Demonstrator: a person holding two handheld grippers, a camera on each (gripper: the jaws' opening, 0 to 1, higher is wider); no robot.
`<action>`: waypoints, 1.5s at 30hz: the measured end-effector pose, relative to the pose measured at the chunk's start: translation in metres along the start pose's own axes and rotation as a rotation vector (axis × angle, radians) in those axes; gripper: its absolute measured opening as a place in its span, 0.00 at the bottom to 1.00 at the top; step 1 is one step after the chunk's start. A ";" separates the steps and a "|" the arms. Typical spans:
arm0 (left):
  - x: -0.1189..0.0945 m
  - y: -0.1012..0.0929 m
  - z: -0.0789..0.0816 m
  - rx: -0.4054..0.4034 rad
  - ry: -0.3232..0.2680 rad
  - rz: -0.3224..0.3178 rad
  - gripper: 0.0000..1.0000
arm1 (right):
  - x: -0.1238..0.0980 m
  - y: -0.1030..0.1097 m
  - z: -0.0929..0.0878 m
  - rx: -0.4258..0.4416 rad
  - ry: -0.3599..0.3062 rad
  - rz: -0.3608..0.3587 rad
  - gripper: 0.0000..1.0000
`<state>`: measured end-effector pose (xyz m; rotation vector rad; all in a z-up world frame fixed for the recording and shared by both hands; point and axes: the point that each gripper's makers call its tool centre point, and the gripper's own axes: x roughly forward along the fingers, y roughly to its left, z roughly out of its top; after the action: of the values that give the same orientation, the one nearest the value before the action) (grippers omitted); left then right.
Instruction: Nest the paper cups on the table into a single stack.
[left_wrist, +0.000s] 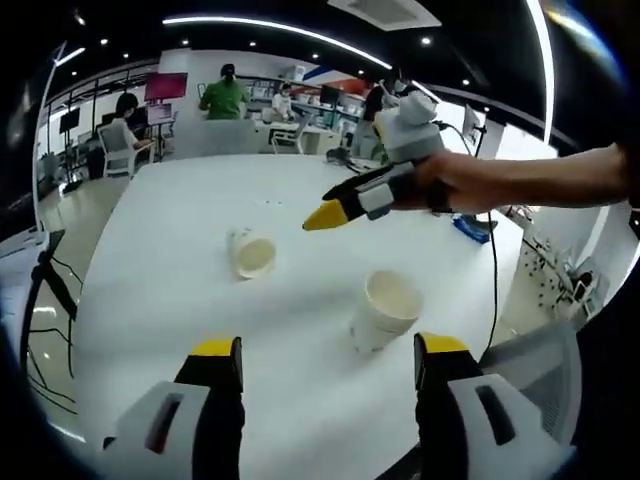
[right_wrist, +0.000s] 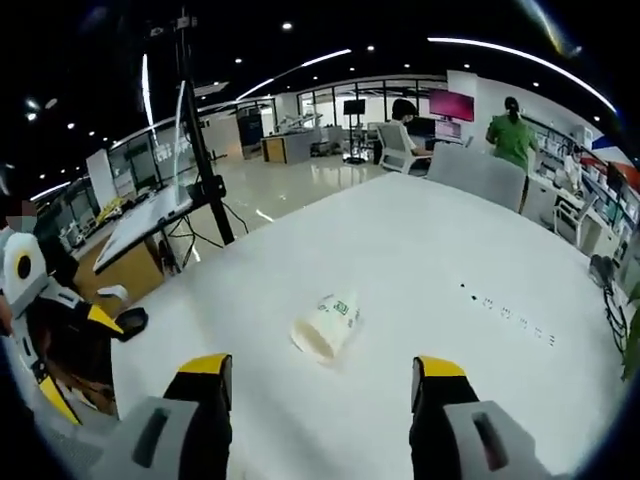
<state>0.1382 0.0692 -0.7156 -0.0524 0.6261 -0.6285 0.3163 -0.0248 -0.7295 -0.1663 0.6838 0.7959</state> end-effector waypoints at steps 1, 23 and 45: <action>0.000 0.000 0.000 0.001 0.002 0.000 0.68 | 0.002 0.001 0.002 0.005 -0.006 0.002 0.73; 0.003 0.009 -0.011 -0.053 0.009 0.012 0.67 | 0.061 -0.016 -0.022 -0.027 0.064 -0.021 0.63; 0.005 0.016 -0.016 -0.084 0.011 0.022 0.65 | 0.110 -0.024 -0.045 -0.008 0.095 -0.030 0.61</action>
<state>0.1415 0.0815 -0.7349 -0.1208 0.6624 -0.5818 0.3653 0.0072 -0.8357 -0.2226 0.7661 0.7663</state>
